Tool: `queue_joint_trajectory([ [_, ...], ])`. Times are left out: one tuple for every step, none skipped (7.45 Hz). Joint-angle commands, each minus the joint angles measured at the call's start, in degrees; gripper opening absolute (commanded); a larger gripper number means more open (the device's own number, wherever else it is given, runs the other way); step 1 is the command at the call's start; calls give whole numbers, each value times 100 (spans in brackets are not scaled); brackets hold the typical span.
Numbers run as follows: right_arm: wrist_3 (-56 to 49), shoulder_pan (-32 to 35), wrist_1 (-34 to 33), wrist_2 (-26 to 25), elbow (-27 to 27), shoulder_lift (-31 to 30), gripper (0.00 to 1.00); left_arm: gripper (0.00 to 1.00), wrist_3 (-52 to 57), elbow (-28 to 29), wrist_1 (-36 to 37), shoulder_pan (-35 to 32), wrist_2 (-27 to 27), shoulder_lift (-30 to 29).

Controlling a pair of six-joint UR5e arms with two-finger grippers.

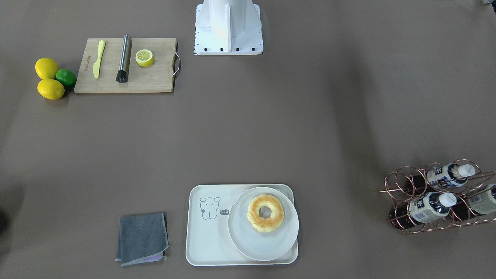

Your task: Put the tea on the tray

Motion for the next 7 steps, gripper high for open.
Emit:
queue_joint_trajectory([
  [-8,11,0,2,17,-17,100,98,0,49,0,0,-13,30],
  [-8,20,0,10,17,-17,100,98,0,32,0,0,-13,30],
  [0,20,9,-24,69,-17,100,98,0,23,-9,0,-13,30],
  [-8,20,0,-51,113,0,100,98,8,23,-9,0,-13,30],
  [9,20,0,-34,87,0,100,98,8,31,0,0,-22,56],
  [0,20,0,-7,61,-17,100,98,8,31,0,0,-13,56],
  [9,20,-9,19,61,-17,100,98,0,23,-9,0,-13,39],
])
